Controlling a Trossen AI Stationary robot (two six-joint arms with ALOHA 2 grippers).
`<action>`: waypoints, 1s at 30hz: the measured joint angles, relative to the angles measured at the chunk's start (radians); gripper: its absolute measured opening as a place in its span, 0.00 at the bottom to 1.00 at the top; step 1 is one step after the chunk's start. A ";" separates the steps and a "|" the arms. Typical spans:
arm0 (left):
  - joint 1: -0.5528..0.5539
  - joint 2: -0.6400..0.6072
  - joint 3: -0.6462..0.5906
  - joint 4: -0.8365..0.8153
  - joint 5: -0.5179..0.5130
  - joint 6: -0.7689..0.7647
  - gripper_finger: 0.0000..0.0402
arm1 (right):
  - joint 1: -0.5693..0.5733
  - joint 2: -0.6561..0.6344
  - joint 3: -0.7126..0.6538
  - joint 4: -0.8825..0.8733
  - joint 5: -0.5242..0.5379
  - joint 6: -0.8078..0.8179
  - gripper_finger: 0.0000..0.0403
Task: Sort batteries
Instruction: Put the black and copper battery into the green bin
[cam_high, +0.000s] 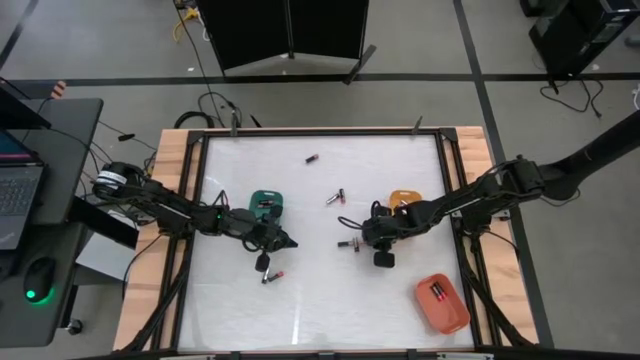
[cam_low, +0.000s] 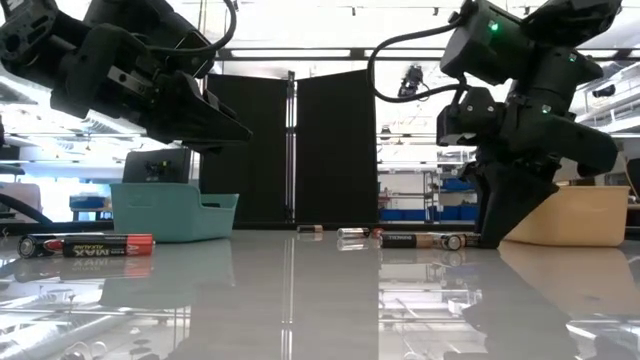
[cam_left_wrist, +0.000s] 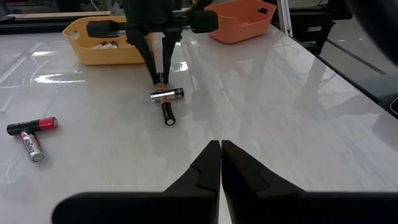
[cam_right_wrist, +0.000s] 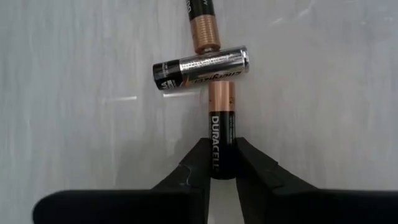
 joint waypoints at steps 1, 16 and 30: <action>0.000 0.000 0.000 0.000 0.000 0.000 0.05 | 0.000 -0.006 0.000 -0.004 0.000 0.004 0.15; 0.000 0.000 0.000 0.042 -0.016 -0.014 0.05 | 0.014 -0.104 -0.008 -0.067 0.032 0.031 0.15; 0.000 0.000 0.000 0.211 -0.150 0.022 0.12 | 0.012 -0.119 -0.006 0.459 0.192 -0.176 0.16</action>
